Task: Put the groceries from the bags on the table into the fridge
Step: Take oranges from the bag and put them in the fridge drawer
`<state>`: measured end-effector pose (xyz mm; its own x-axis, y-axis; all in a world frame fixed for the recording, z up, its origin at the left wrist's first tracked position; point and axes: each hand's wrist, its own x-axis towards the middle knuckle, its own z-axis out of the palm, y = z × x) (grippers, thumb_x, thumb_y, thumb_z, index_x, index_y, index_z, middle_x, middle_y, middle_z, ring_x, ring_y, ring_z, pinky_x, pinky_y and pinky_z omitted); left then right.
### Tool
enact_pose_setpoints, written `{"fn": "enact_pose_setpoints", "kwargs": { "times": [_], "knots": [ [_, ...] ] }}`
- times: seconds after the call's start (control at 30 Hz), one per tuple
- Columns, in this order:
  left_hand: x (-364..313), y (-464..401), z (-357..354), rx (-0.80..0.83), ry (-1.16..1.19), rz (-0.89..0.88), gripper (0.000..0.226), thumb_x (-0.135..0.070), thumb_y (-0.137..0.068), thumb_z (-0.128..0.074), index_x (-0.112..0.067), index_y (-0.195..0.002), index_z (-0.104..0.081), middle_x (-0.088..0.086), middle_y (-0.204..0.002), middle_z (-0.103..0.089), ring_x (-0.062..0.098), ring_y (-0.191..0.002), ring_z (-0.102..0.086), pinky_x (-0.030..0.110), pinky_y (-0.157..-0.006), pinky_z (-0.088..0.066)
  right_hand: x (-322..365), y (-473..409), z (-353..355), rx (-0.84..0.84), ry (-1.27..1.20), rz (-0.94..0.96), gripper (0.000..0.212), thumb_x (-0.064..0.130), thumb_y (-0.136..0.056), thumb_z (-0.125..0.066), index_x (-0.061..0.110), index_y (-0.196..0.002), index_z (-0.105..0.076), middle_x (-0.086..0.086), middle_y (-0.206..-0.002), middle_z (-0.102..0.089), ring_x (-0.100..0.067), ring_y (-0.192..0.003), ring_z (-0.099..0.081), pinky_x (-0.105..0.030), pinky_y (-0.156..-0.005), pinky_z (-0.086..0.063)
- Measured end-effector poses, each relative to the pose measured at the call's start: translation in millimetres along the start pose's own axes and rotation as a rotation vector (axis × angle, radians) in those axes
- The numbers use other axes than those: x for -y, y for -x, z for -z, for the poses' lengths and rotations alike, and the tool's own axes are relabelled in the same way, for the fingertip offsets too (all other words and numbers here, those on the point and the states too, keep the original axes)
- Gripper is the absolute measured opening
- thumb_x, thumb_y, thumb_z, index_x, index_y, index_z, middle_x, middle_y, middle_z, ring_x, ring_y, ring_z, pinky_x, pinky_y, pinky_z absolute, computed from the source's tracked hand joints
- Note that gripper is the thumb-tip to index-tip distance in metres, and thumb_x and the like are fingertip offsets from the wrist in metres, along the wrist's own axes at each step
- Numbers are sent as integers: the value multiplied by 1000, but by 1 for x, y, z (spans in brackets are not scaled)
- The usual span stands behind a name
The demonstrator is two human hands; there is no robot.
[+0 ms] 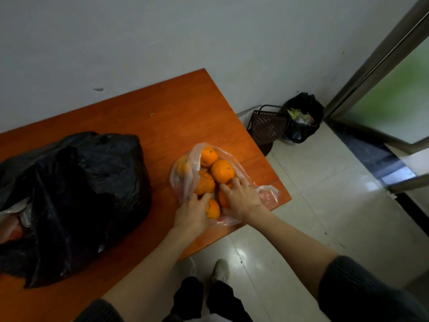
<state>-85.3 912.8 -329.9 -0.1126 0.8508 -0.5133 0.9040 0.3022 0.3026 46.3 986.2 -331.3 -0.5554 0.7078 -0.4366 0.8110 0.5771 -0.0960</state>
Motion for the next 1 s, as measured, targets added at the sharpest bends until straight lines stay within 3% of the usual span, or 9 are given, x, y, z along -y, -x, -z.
{"fn": "enact_pose_setpoints", "kwargs": {
  "times": [0.1, 0.27, 0.37, 0.5, 0.73, 1.0],
  "knots": [
    [-4, -1, 12, -86, 52, 12, 41, -42, -85, -59, -30, -123, -46, 5, -124, -45, 29, -113, -50, 39, -85, -43, -6, 2, 4, -25, -106, -39, 68, 53, -81, -60, 24, -135, -32, -18, -139, -31, -37, -129, -30, -45, -102, -34],
    [-15, -1, 11, -99, 47, 75, 36, -49, -92, -46, -30, -121, -53, 6, -124, -47, 27, -116, -49, 38, -87, -43, -9, 6, 5, -73, -147, -60, 63, 48, -80, -63, 23, -131, -34, -16, -137, -32, -36, -127, -32, -43, -100, -35],
    [-22, 2, 2, -159, -2, 132, 41, -50, -90, -49, -28, -124, -48, 7, -125, -47, 28, -115, -50, 38, -84, -44, -13, 9, 4, -99, -217, -82, 61, 47, -79, -62, 23, -128, -36, -17, -133, -36, -36, -125, -35, -42, -96, -38],
    [-24, 1, -7, -88, 15, 144, 59, -48, -82, -62, -26, -130, -36, 9, -128, -45, 32, -117, -49, 41, -84, -44, -18, 12, 2, -103, -328, -88, 64, 48, -77, -64, 27, -130, -34, -15, -134, -35, -34, -124, -36, -45, -95, -42],
    [-13, -4, -6, -80, 117, 157, 57, -50, -76, -67, -29, -122, -41, 7, -125, -51, 32, -113, -52, 40, -81, -44, -24, 12, -3, -128, -434, -88, 69, 50, -78, -63, 32, -135, -30, -12, -138, -33, -31, -125, -35, -44, -98, -38],
    [-29, 6, 34, -301, 302, 116, 50, -50, -76, -63, -32, -119, -44, 4, -121, -57, 32, -107, -55, 38, -79, -43, -30, 20, 31, -456, -636, -188, 67, 52, -77, -65, 30, -134, -37, -7, -127, -42, -25, -115, -40, -43, -97, -37]
  ]
}}
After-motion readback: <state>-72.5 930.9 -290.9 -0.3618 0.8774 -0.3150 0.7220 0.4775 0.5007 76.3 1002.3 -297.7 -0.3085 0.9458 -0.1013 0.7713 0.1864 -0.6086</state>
